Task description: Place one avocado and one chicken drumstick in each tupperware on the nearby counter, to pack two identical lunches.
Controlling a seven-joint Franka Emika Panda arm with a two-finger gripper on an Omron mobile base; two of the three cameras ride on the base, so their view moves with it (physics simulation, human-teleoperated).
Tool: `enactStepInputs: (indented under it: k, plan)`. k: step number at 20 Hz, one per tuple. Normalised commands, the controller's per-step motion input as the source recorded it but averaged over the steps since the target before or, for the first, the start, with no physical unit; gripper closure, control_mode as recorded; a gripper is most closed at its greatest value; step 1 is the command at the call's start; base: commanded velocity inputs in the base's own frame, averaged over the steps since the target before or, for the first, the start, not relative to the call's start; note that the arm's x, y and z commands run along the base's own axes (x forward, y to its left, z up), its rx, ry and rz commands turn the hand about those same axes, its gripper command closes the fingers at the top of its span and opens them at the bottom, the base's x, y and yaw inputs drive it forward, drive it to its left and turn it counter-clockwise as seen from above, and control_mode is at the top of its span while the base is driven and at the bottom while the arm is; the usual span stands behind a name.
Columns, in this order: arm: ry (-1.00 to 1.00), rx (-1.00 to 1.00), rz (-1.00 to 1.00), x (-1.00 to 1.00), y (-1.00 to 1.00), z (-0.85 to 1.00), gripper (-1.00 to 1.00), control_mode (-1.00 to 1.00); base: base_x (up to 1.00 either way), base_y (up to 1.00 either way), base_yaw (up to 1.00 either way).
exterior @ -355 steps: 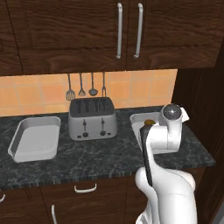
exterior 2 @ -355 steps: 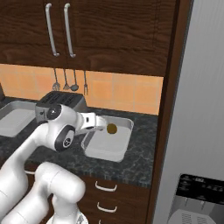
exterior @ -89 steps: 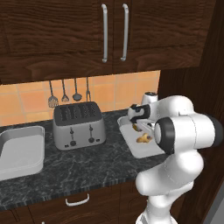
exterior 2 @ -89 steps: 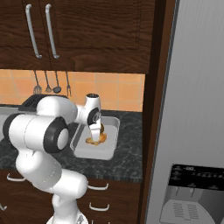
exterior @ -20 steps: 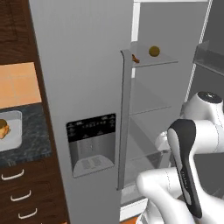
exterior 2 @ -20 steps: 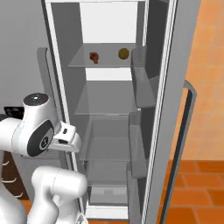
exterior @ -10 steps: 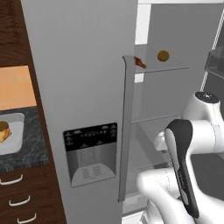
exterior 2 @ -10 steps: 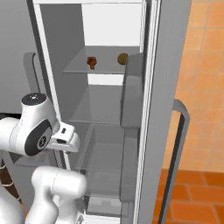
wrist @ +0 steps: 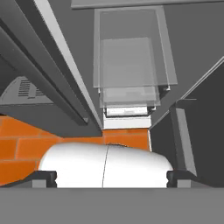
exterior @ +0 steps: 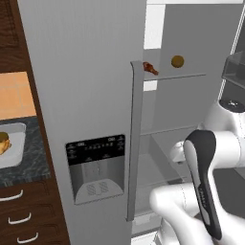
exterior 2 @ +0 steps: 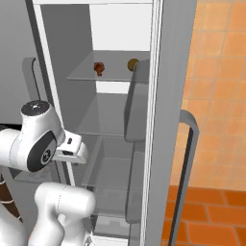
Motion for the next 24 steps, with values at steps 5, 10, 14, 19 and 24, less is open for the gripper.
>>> enactStepInputs:
  k: [5, 10, 14, 19, 24]
  plan:
    - [-0.31, 0.00, 0.07, 0.32, 0.00, 0.78, -1.00, -1.00, 0.00, 0.00, 0.00]
    - [-0.25, 0.00, 0.13, 0.33, 0.00, 0.69, -1.00, -1.00, 0.00, 0.00, 0.00]
    - [-0.22, 0.00, 0.12, 0.35, -0.01, 0.62, -1.00, -1.00, 0.00, 0.00, 0.00]
    - [-0.06, 0.00, 0.13, 0.51, -0.07, 0.68, -1.00, -1.00, 0.00, 0.00, 0.00]
    - [0.00, 0.00, 0.13, 0.73, -0.15, 0.49, -1.00, -1.00, 0.00, 0.00, 0.00]
